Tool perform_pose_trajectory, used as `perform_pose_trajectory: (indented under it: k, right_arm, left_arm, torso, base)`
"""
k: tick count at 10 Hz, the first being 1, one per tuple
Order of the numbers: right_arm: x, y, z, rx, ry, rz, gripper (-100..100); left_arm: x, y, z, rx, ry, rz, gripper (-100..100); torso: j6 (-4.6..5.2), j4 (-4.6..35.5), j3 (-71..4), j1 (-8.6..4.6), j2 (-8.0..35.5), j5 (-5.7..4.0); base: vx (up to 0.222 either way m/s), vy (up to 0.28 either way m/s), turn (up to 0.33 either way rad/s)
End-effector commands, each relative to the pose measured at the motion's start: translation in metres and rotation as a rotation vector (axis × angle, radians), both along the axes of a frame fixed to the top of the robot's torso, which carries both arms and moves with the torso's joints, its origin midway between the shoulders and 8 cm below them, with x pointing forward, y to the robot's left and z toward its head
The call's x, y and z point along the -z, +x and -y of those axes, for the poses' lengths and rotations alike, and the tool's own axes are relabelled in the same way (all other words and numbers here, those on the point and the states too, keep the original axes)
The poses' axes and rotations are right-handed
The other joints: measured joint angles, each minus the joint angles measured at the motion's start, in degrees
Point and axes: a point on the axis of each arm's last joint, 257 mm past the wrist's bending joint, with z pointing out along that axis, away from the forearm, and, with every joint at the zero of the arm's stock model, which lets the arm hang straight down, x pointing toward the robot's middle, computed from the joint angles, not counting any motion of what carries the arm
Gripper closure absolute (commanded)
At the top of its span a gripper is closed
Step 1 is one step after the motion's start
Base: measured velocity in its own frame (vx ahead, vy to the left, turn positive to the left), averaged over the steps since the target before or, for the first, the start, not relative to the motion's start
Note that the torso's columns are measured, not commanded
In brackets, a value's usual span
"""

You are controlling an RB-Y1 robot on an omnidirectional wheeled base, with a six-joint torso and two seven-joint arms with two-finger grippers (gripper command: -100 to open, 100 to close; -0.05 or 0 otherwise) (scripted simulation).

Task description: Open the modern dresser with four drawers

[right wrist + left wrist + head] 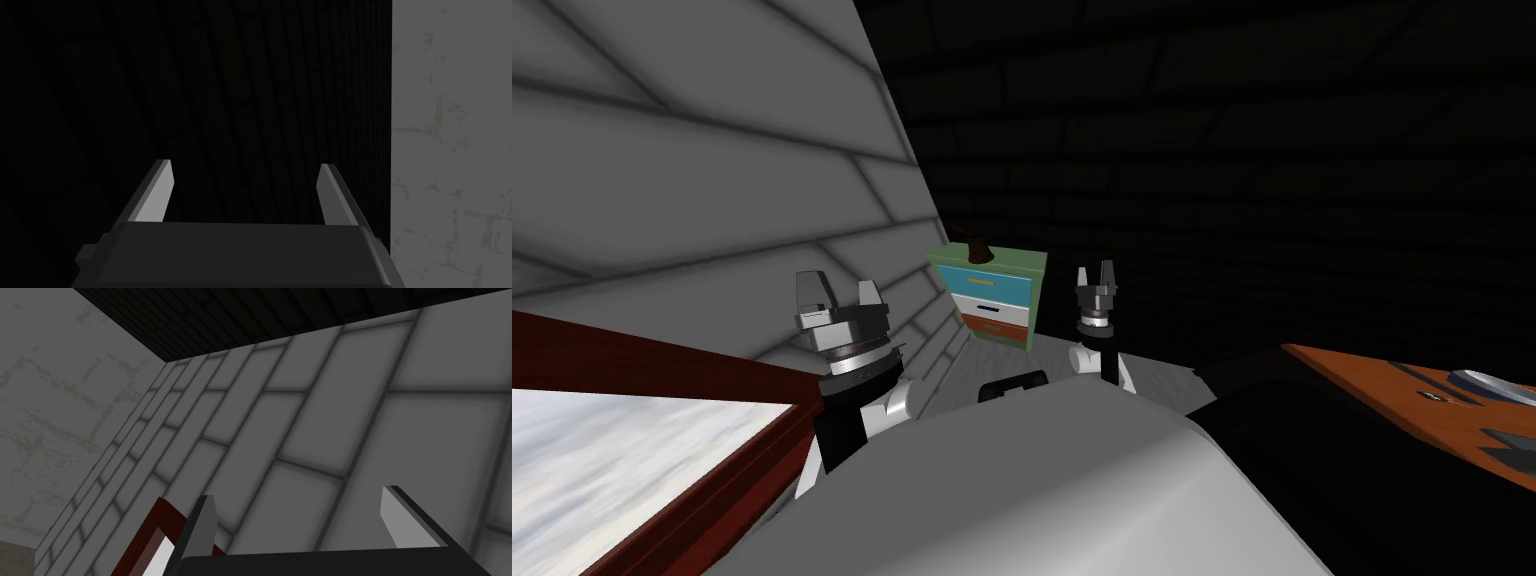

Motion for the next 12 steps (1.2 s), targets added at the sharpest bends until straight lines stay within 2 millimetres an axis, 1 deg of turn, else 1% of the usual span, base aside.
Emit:
perform_pose_trajectory:
  k: [1, 3, 4, 5, 6, 8, 12]
  right_arm:
    - [0.000, 0.000, 0.000, 0.000, 0.000, 0.000, 0]
    - [0.000, 0.000, 0.000, 0.000, 0.000, 0.000, 0]
    - [0.000, 0.000, 0.000, 0.000, 0.000, 0.000, 0]
    - [0.000, 0.000, 0.000, 0.000, 0.000, 0.000, 0]
    - [0.000, 0.000, 0.000, 0.000, 0.000, -0.001, 0]
    - [0.000, 0.000, 0.000, 0.000, 0.000, -0.001, 0]
    - [0.000, 0.000, 0.000, 0.000, 0.000, -0.001, 0]
  left_arm:
    - [0.000, 0.000, 0.000, 0.000, 0.000, 0.000, 0]
    - [0.000, 0.000, 0.000, 0.000, 0.000, 0.000, 0]
    - [0.004, 0.004, 0.004, 0.014, 0.028, -0.015, -100]
    - [0.009, 0.008, 0.007, 0.024, 0.048, -0.028, -100]
    - [0.015, 0.012, 0.010, 0.033, 0.067, -0.044, -100]
    - [0.030, 0.023, 0.015, 0.048, 0.098, -0.083, -100]
    - [0.070, 0.048, 0.020, 0.064, 0.137, -0.172, -100]
  torso:
    - [0.00, 4.2, -8.5, 0.00, 4.2, 0.00]
    - [0.00, 12.7, -25.4, 0.00, 12.7, 0.00]
    - [0.00, 16.9, -33.8, 0.00, 16.9, 0.00]
    - [0.00, 18.8, -37.8, 0.03, 18.8, 0.01]
    - [0.00, 19.4, -38.9, 0.04, 19.3, 0.01]
    - [0.00, 19.6, -39.2, 0.02, 19.5, 0.01]
    - [0.00, 19.6, -39.2, 0.01, 19.6, 0.00]
  base:
    - [0.000, 0.000, 0.000]
    - [0.000, 0.000, 0.000]
    - [0.014, 0.003, -0.016]
    - [0.022, 0.009, -0.029]
    - [0.026, 0.011, -0.024]
    - [0.039, 0.019, -0.036]
    - [0.057, 0.023, -0.052]
